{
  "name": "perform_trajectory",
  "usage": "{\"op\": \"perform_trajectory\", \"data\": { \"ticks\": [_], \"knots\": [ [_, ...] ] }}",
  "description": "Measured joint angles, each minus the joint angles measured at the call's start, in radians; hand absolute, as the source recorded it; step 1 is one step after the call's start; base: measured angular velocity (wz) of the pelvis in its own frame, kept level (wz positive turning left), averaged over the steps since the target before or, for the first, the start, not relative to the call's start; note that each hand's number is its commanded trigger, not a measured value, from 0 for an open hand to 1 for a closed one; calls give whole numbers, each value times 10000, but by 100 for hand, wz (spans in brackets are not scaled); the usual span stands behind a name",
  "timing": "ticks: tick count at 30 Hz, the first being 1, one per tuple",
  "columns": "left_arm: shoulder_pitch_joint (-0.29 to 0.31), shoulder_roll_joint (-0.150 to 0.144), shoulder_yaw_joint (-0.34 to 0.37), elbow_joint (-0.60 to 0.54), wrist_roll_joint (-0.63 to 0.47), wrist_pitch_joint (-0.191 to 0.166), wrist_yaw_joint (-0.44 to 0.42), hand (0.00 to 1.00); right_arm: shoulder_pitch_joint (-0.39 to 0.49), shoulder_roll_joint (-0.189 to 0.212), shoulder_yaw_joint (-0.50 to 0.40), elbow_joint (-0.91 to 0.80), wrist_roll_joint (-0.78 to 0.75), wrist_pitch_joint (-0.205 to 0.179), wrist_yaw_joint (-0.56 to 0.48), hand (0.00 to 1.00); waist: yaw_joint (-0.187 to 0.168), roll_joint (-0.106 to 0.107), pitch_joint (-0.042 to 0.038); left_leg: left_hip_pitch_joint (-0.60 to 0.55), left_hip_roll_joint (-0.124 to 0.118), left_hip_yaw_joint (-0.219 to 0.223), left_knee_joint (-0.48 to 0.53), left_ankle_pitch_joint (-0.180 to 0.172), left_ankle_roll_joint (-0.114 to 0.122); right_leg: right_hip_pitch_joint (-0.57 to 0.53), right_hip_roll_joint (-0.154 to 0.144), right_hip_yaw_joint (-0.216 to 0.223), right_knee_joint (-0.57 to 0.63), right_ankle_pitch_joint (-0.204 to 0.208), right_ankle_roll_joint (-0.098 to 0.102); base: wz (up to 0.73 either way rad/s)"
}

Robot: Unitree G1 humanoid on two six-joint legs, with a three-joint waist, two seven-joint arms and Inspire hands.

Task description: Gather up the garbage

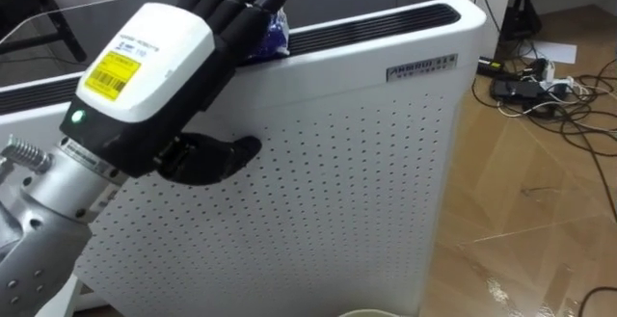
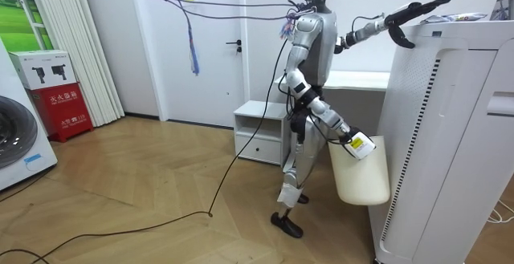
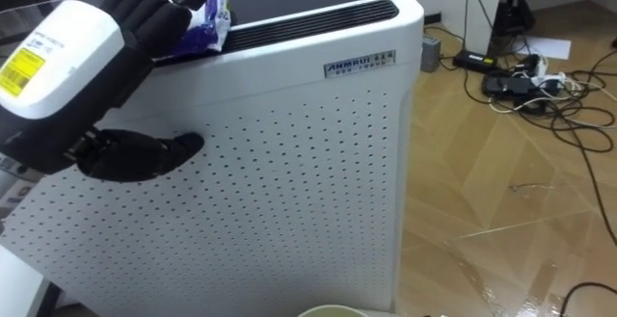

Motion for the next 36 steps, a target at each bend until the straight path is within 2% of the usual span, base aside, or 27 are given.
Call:
{"op": "perform_trajectory", "data": {
  "ticks": [5, 6, 8, 9, 10, 11, 14, 16, 18, 21, 23, 25, 28, 31, 36],
  "knots": [
    [1, -80, -10, 411, -228, 23, -115, 1, 2, 0, 5, 1, 0, 58, 49, 100, -137, 7, -5, 13, 12, 23, 1, 4, -6, 5, 10, -28, 33, 3, -5, 1],
    [1, -79, -10, 552, -396, 55, -229, 5, 0, 0, 6, 1, 4, 146, 81, 100, -135, 12, -8, 16, 16, 26, 3, 4, -6, 0, 11, -27, 46, 10, -16, 0],
    [1, -79, -11, 799, -789, 172, -429, 47, -4, 31, 15, 2, 4, 289, 86, 100, -153, 39, -15, 9, 51, 31, 4, 4, -6, -52, 12, -20, 114, 13, -22, -2],
    [0, -79, -10, 1028, -1076, 212, -547, 53, -15, 69, 23, 2, 3, 369, 86, 100, -157, 61, -16, -22, 52, 42, 4, 4, -5, -127, 12, -14, 181, 14, -23, -4],
    [-9, -82, -4, 1148, -1242, 251, -645, 95, -7, 113, 25, 8, 3, 461, 98, 100, -179, 86, -6, -30, 52, 47, 11, 7, -1, -138, 12, -13, 189, 28, -39, 0],
    [-12, -82, -3, 1173, -1287, 295, -690, 100, -4, 139, 29, 10, 3, 516, 110, 100, -179, 94, -9, -29, 52, 48, 15, 14, 0, -139, 10, -13, 200, 30, -41, 0],
    [-117, -94, 58, 1337, -1364, 606, -793, 100, -6, 220, 29, 10, 3, 762, 190, 100, -222, 101, -8, -24, 48, 57, 19, 51, -8, -199, 4, -1, 344, 30, -41, -3],
    [-482, -65, 292, 1454, -1363, 778, -1068, 100, -12, 218, 1, 8, 4, 884, 270, 100, -231, 144, -40, -134, 18, 80, 12, 147, -12, -361, -32, -1, 469, 32, -46, -2],
    [-611, -70, 427, 1434, -1371, 797, -1097, 100, -15, 215, -2, 6, 4, 1087, 289, 100, -215, 139, -37, -148, -24, 93, -1, 227, -19, -453, -65, -11, 574, 32, -49, 0],
    [-699, -79, 554, 1531, -1368, 1087, -1097, 100, -18, 208, 0, 1, 6, 1303, 293, 100, -217, 128, -29, -141, -70, 128, 0, 286, -26, -490, -98, -25, 704, 21, -79, -2],
    [-770, -79, 618, 1617, -1364, 1294, -1097, 100, -17, 205, 1, 0, 22, 1396, 284, 100, -214, 88, -13, -136, -79, 194, 7, 313, -37, -521, -105, -14, 759, 26, -95, -9],
    [-802, -78, 662, 1780, -1334, 1322, -1081, 100, -34, 204, 1, -5, 21, 1546, 274, 100, -185, -1, -11, -152, -97, 298, 10, 371, -49, -685, -125, 50, 901, -1, -131, -12],
    [-819, -78, 907, 1896, -1235, 1354, -1076, 100, -34, 183, 1, -5, 21, 1682, 206, 100, -193, -24, -9, -137, -102, 386, 10, 407, -64, -768, -107, 167, 1039, 3, -148, -11],
    [-867, -79, 1108, 2032, -1108, 1716, -1068, 100, -33, 176, 1, -5, 21, 1767, 161, 100, -208, -27, -7, -123, -77, 451, 13, 423, -85, -778, -76, 215, 1055, 23, -181, -7],
    [-851, -86, 1171, 1944, -1074, 1897, -1076, 100, -35, 175, -1, -48, 17, 1903, 162, 100, -200, -25, -10, -170, -67, 447, 20, 434, -98, -824, -66, 211, 1049, 32, -196, 0]
  ]
}}
